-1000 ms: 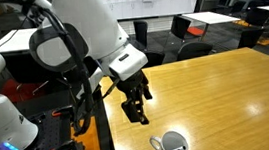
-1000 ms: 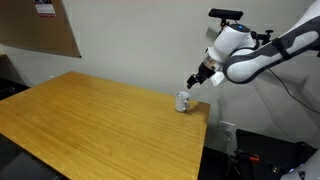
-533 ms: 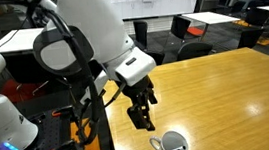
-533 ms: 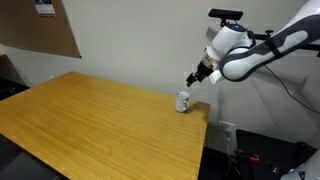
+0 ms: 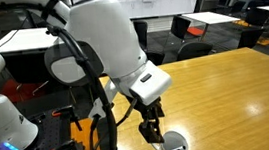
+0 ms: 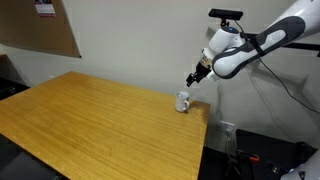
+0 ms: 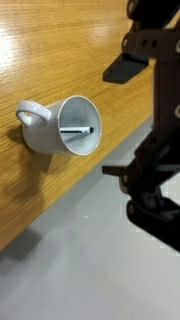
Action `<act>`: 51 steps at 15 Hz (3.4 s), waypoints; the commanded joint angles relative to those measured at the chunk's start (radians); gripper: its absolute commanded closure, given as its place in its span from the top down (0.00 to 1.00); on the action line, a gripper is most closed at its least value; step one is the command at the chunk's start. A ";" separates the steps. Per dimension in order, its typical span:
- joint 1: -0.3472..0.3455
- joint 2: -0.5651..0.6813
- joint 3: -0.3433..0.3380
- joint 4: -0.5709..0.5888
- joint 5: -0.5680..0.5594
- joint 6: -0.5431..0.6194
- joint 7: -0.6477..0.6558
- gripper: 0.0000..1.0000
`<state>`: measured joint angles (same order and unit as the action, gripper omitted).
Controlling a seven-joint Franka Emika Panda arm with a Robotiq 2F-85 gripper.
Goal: Take the marker out of the cup and put it on the table
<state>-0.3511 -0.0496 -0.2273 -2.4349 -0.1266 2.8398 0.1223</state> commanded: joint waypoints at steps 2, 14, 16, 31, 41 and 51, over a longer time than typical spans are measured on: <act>0.030 0.051 -0.023 0.041 0.036 0.004 -0.054 0.71; 0.033 0.149 -0.010 0.084 0.187 0.012 -0.225 0.55; 0.011 0.172 0.012 0.106 0.229 0.007 -0.275 0.53; 0.008 0.324 0.014 0.249 0.242 -0.014 -0.290 0.43; 0.004 0.370 0.026 0.272 0.240 -0.015 -0.287 0.39; 0.001 0.416 0.030 0.280 0.238 0.005 -0.285 0.39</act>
<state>-0.3323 0.3448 -0.2141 -2.1815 0.1111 2.8410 -0.1543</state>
